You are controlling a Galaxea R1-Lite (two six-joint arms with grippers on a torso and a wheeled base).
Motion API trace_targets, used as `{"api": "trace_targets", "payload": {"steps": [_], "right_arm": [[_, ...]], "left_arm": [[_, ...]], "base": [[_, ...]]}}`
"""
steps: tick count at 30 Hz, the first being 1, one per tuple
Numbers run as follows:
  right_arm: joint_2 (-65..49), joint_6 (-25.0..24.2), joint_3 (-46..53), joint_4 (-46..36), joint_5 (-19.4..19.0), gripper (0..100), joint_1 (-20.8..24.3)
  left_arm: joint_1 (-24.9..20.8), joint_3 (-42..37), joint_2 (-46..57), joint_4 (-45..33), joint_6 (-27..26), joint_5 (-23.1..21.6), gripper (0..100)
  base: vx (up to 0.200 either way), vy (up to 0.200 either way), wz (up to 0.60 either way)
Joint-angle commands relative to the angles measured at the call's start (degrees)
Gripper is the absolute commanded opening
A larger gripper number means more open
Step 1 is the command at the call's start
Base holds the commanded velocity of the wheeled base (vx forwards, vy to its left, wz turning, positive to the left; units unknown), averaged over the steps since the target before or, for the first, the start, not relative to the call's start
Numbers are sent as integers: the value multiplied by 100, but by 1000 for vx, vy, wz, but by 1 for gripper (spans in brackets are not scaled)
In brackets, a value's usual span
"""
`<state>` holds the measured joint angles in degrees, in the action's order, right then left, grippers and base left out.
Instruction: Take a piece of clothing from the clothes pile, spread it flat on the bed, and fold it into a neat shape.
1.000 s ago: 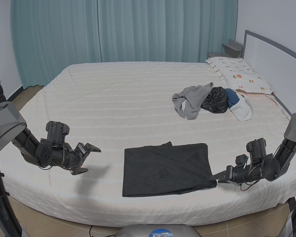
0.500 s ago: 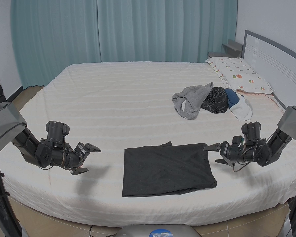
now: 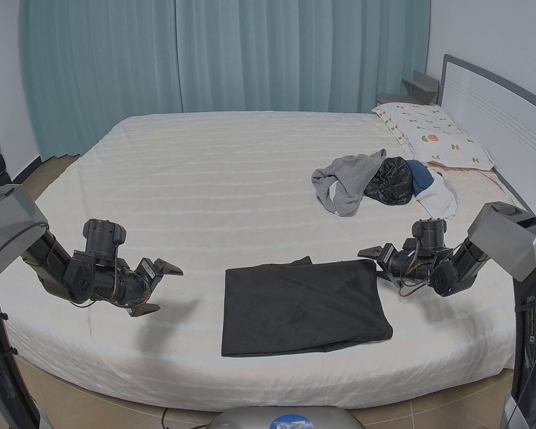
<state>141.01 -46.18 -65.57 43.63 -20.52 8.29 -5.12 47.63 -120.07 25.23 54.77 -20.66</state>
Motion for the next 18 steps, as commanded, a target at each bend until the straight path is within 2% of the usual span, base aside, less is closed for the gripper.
{"api": "trace_targets", "payload": {"steps": [1, 6, 18], "right_arm": [[348, -76, -70, 295, 21, 0, 85], [427, -128, -61, 699, 144, 0, 50], [454, -260, -78, 752, 188, 0, -47]], "left_arm": [[2, 1, -8, 8, -2, 1, 100], [2, -8, -8, 8, -2, 1, 100], [-7, -8, -26, 8, -19, 1, 100]], "base": [[0, 0, 0], [0, 0, 0], [0, 0, 0]]}}
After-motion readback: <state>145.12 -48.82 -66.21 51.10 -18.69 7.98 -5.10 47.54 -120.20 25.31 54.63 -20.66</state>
